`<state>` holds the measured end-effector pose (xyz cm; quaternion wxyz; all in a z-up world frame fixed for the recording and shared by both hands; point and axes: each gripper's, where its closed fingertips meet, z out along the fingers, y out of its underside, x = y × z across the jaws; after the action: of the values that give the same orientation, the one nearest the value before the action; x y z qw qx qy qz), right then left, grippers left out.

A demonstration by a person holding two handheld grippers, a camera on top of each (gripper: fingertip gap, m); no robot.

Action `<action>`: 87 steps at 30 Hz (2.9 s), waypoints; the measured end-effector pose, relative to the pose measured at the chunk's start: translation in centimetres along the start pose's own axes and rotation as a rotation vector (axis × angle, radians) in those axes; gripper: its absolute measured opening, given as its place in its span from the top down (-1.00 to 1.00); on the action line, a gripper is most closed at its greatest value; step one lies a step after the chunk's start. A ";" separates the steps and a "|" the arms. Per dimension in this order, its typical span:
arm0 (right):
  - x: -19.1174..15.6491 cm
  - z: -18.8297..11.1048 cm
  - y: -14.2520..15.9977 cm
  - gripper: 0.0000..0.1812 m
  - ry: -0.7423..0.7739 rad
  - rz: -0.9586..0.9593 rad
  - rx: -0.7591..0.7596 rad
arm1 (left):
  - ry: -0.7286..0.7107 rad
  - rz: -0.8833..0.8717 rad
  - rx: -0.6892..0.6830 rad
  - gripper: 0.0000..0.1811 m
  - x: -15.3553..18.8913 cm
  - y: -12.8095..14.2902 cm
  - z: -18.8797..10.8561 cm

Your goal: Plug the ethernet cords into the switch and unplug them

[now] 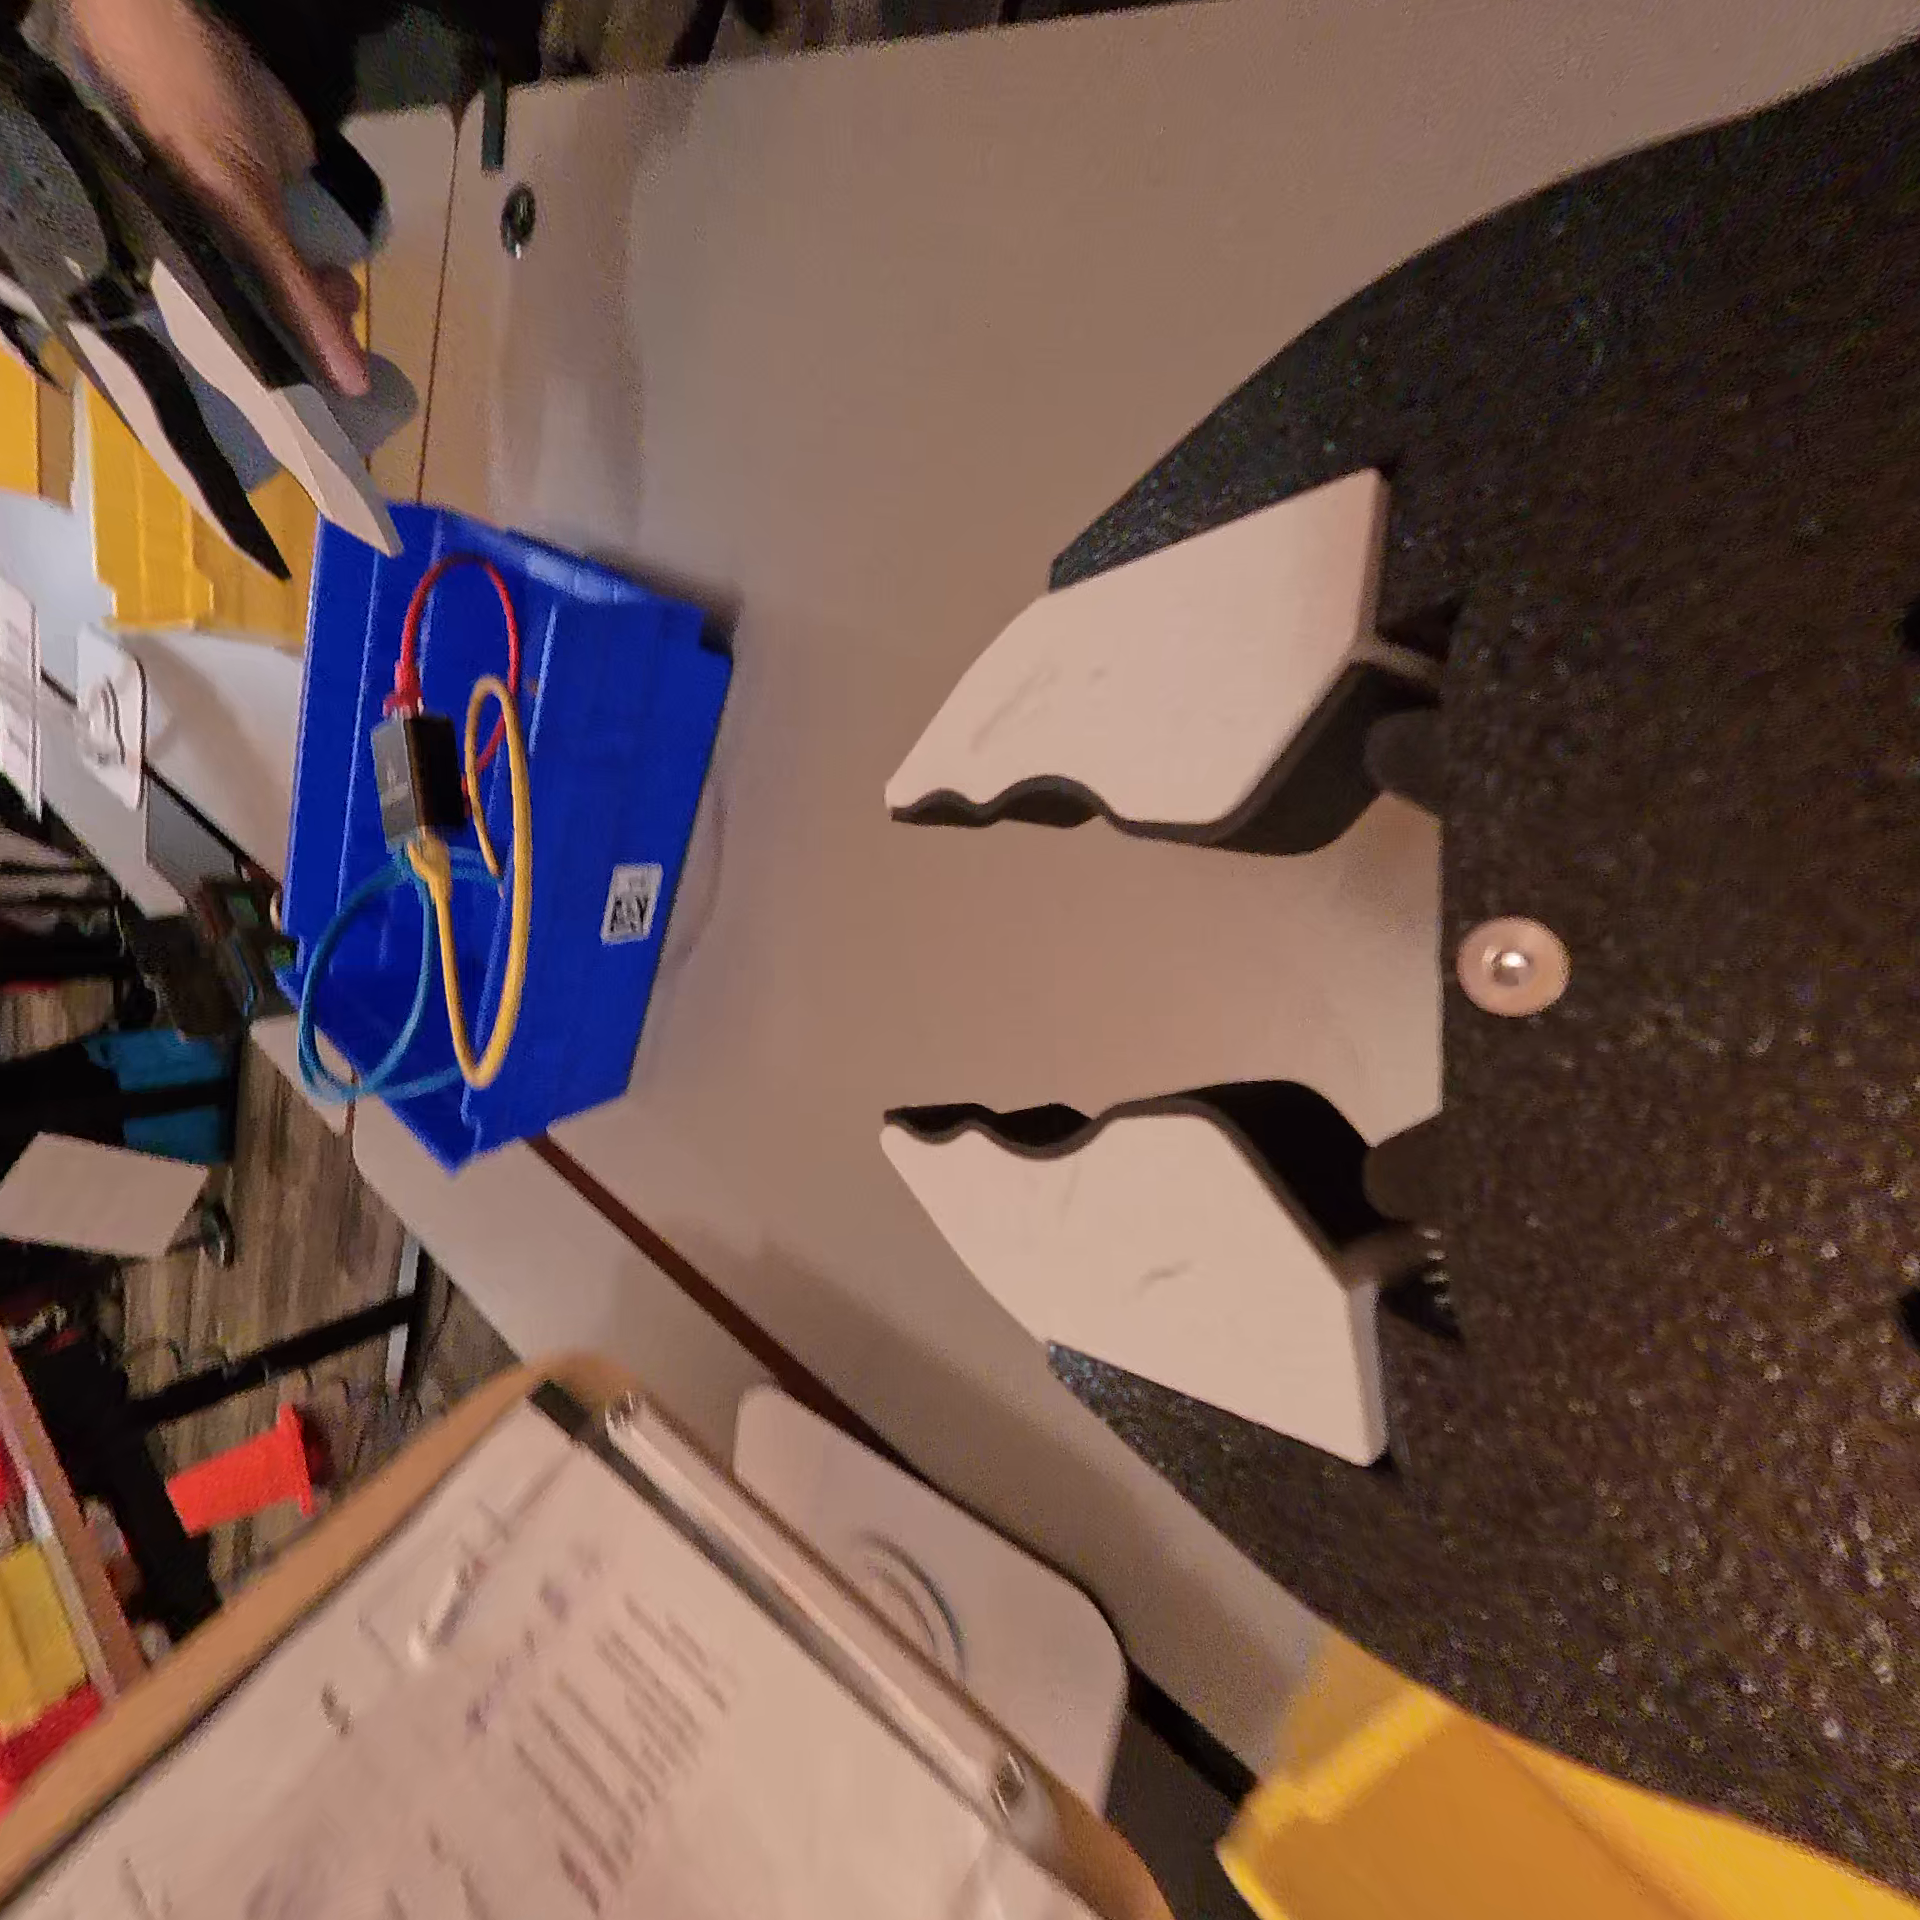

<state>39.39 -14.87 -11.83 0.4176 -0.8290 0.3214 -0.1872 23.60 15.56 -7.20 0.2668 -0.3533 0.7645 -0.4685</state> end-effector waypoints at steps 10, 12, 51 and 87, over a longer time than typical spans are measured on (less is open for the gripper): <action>-0.3 -2.4 4.6 0.06 0.265 0.147 0.386 | 0.028 -0.158 0.043 -0.12 12.1 -0.8 20.0; 0.4 -2.6 4.7 0.04 0.270 0.173 0.421 | -0.037 -0.193 0.027 -0.15 12.3 -1.4 23.4; -43.2 7.9 -14.3 -0.08 -0.776 -0.077 -0.124 | -0.670 -0.235 0.162 0.95 8.2 13.3 -7.4; -48.4 18.2 -7.2 0.52 -0.423 -0.493 -0.968 | -0.706 -0.168 0.086 0.91 9.1 15.3 -10.2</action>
<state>17.63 32.15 -18.58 -0.0098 -0.9952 0.0774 0.0591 6.08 18.55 -17.44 0.4896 -0.5435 0.5729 -0.3697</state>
